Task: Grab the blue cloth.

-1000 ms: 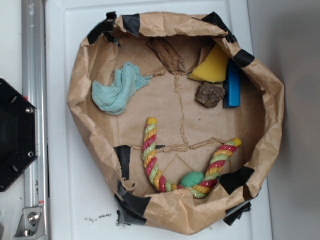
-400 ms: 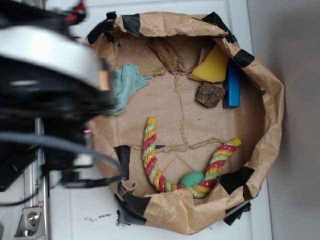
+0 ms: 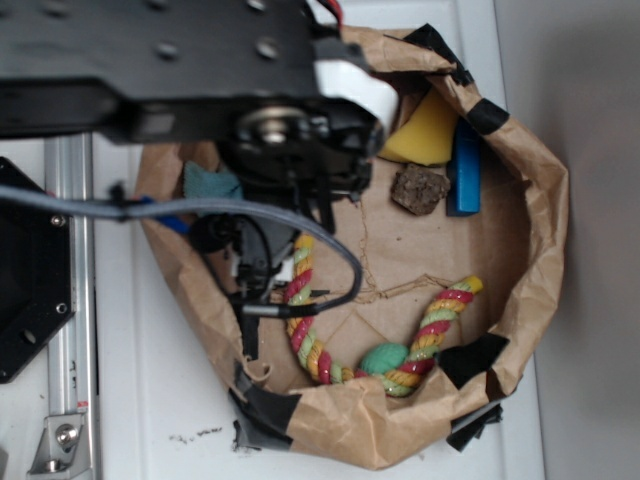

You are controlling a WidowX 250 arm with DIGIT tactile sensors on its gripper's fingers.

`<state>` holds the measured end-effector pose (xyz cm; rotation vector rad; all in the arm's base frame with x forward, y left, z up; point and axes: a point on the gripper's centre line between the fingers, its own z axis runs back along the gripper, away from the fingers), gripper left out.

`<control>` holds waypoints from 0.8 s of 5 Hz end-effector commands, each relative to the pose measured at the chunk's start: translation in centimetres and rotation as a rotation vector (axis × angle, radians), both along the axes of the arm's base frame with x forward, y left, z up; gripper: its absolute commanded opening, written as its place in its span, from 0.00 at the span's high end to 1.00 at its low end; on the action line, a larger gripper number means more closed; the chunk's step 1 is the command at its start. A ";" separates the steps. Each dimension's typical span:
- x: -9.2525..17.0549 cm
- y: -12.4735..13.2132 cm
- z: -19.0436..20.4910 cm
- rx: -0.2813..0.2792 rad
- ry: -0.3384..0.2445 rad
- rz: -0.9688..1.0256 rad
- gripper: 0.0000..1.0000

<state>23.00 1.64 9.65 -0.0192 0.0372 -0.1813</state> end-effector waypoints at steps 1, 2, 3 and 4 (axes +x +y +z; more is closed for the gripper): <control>-1.5 0.4 -5.2 0.054 -0.002 -0.111 0.00; -2.6 2.1 -6.7 0.083 0.022 -0.119 0.00; -2.2 2.8 -7.2 0.103 0.042 -0.126 0.00; -1.9 4.1 -7.7 0.146 0.033 -0.079 1.00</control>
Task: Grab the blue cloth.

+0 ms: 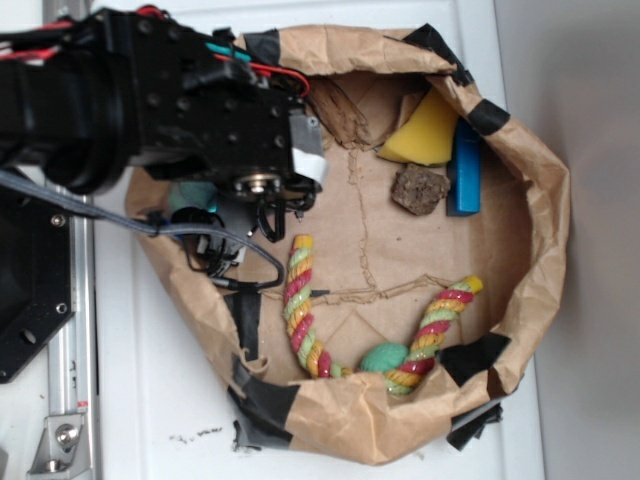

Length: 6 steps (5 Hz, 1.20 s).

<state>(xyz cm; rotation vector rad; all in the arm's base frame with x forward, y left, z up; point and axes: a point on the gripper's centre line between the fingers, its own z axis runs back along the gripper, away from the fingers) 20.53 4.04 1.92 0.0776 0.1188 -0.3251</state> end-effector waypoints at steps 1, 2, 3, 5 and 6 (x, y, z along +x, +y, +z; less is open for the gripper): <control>0.5 2.1 -0.4 0.056 -0.032 0.078 1.00; 0.4 2.3 -0.3 0.067 -0.031 0.082 1.00; 0.1 2.9 0.5 0.056 -0.045 0.096 1.00; 1.5 2.0 6.4 -0.046 -0.100 0.118 1.00; 3.4 -0.5 11.6 -0.117 -0.176 0.116 1.00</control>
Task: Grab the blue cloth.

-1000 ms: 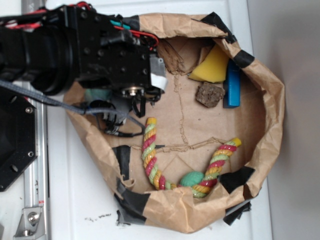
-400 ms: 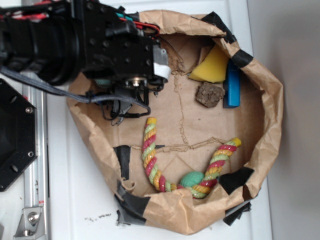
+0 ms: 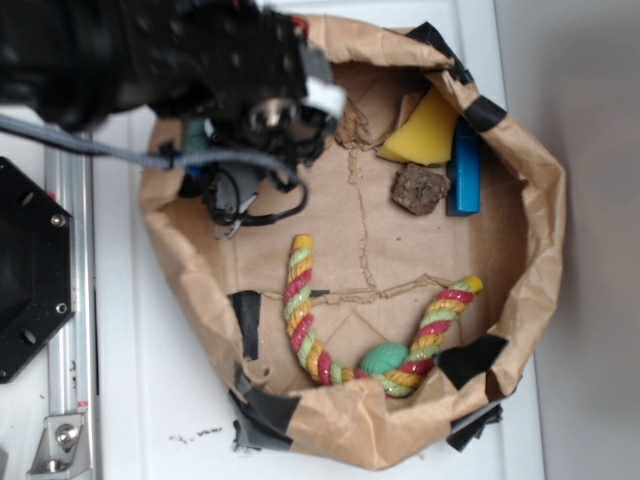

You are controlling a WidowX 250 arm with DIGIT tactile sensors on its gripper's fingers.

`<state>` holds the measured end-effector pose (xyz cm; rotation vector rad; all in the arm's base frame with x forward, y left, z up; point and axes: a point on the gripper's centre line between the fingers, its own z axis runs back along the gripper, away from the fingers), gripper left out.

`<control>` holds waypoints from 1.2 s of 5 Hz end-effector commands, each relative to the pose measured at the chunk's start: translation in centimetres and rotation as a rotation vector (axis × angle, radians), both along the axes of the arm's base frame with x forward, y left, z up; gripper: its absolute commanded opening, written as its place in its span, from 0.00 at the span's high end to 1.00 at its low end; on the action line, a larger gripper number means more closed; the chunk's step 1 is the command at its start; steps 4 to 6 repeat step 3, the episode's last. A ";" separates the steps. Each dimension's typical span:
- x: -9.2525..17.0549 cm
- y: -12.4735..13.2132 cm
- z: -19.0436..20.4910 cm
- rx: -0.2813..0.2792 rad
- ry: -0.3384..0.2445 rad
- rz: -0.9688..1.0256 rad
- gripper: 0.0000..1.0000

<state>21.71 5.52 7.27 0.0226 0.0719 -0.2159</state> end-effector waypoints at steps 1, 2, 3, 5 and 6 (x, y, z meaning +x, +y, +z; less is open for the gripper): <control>2.2 -3.5 11.1 -0.125 -0.199 0.021 1.00; 2.0 -4.8 13.2 -0.122 -0.240 0.036 1.00; 1.7 -5.1 12.7 -0.116 -0.238 0.056 1.00; 1.7 -5.1 12.7 -0.116 -0.238 0.056 1.00; 1.7 -5.1 12.7 -0.116 -0.238 0.056 1.00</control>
